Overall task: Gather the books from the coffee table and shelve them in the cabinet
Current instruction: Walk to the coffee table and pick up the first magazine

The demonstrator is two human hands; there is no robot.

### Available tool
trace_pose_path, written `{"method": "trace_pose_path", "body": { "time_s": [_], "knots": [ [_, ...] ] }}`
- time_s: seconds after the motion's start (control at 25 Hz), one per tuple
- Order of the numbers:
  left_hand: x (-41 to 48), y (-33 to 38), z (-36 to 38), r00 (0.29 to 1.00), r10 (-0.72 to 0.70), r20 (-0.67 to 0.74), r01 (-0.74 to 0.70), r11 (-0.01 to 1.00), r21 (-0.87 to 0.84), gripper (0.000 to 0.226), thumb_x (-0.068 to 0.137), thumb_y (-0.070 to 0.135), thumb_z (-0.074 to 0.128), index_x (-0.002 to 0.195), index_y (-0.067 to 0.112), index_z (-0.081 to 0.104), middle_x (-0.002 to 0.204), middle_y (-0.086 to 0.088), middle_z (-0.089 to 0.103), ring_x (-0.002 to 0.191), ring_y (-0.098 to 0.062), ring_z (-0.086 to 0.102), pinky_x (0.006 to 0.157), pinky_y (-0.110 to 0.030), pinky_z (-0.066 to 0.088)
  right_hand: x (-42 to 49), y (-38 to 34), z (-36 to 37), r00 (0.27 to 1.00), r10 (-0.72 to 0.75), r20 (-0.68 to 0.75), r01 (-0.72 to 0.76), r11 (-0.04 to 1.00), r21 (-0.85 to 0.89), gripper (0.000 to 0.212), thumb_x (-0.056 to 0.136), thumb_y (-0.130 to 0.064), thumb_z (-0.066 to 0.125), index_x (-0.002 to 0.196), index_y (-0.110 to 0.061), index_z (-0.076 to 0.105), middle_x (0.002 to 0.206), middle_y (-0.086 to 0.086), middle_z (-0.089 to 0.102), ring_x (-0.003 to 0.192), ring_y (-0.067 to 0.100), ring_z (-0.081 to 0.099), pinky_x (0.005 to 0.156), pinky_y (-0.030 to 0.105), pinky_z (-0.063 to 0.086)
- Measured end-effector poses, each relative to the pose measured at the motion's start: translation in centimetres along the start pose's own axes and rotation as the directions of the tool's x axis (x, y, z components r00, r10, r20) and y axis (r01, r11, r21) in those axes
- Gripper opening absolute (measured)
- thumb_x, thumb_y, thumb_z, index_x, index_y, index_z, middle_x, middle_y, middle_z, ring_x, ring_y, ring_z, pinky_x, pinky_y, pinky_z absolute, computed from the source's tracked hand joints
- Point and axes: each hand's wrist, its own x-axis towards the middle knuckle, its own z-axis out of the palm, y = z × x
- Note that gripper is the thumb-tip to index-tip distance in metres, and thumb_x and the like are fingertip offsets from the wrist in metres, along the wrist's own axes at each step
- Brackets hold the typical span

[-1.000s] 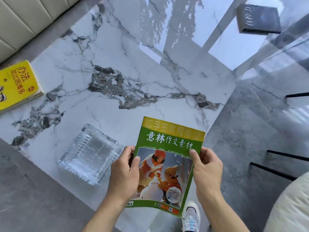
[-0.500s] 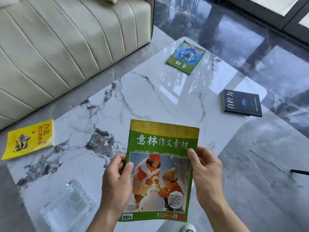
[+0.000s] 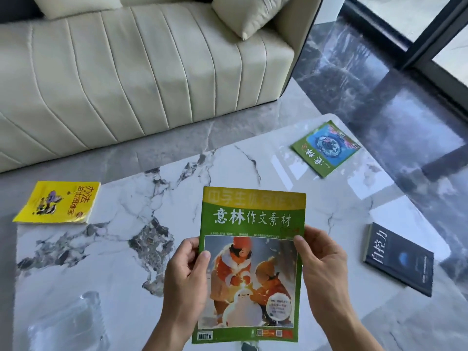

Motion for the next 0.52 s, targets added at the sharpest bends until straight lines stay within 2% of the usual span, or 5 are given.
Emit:
{"method": "trace_pose_path", "body": {
  "time_s": [0.08, 0.24, 0.32, 0.4, 0.52],
  "knots": [
    [2.4, -0.1, 0.4, 0.998, -0.03, -0.054, 0.029, 0.999, -0.027, 0.028, 0.099, 0.008, 0.052, 0.094, 0.03, 0.069, 0.088, 0.002, 0.08, 0.086, -0.023, 0.073, 0.084, -0.05, 0.059, 2.9, -0.6, 1.8, 0.999, 0.003, 0.033, -0.002, 0.999, -0.035, 0.02, 0.096, -0.001, 0.059, 0.094, -0.013, 0.075, 0.085, 0.003, 0.082, 0.069, 0.005, 0.074, 0.061, 0.015, 0.057],
    [6.8, -2.5, 2.1, 0.979, -0.102, -0.175, 0.093, 0.994, -0.061, 0.027, 0.097, 0.01, 0.055, 0.088, 0.031, 0.071, 0.086, -0.002, 0.079, 0.084, -0.032, 0.072, 0.08, -0.053, 0.059, 8.8, 0.1, 5.2, 0.995, 0.002, 0.097, 0.015, 0.984, -0.176, 0.022, 0.096, -0.005, 0.061, 0.089, -0.019, 0.076, 0.078, 0.001, 0.08, 0.067, 0.008, 0.072, 0.061, 0.02, 0.058],
    [8.5, -4.3, 2.6, 0.962, -0.116, -0.245, 0.107, 0.993, -0.049, 0.026, 0.096, 0.011, 0.058, 0.087, 0.031, 0.072, 0.084, 0.004, 0.079, 0.079, -0.024, 0.073, 0.074, -0.045, 0.061, 11.3, 1.2, 6.8, 0.992, 0.016, 0.126, 0.015, 0.97, -0.242, 0.023, 0.096, -0.007, 0.062, 0.086, -0.022, 0.076, 0.078, 0.0, 0.079, 0.069, 0.009, 0.071, 0.06, 0.023, 0.059],
    [9.6, -6.5, 3.0, 0.949, -0.107, -0.295, 0.108, 0.994, -0.013, 0.025, 0.096, 0.01, 0.058, 0.093, 0.029, 0.074, 0.084, 0.006, 0.078, 0.078, -0.016, 0.073, 0.072, -0.037, 0.061, 13.4, 2.9, 7.7, 0.985, 0.053, 0.165, -0.003, 0.957, -0.29, 0.025, 0.097, -0.008, 0.06, 0.086, -0.024, 0.076, 0.072, -0.007, 0.079, 0.068, 0.008, 0.073, 0.06, 0.023, 0.059],
    [11.0, -10.3, 3.5, 0.929, -0.11, -0.353, 0.146, 0.986, 0.077, 0.022, 0.095, 0.008, 0.057, 0.103, 0.016, 0.075, 0.089, -0.003, 0.076, 0.079, -0.023, 0.071, 0.067, -0.036, 0.058, 15.7, 6.5, 8.4, 0.962, 0.128, 0.241, -0.027, 0.924, -0.381, 0.032, 0.1, -0.005, 0.054, 0.087, -0.025, 0.075, 0.068, -0.017, 0.078, 0.064, 0.004, 0.073, 0.056, 0.019, 0.057]
  ]
}}
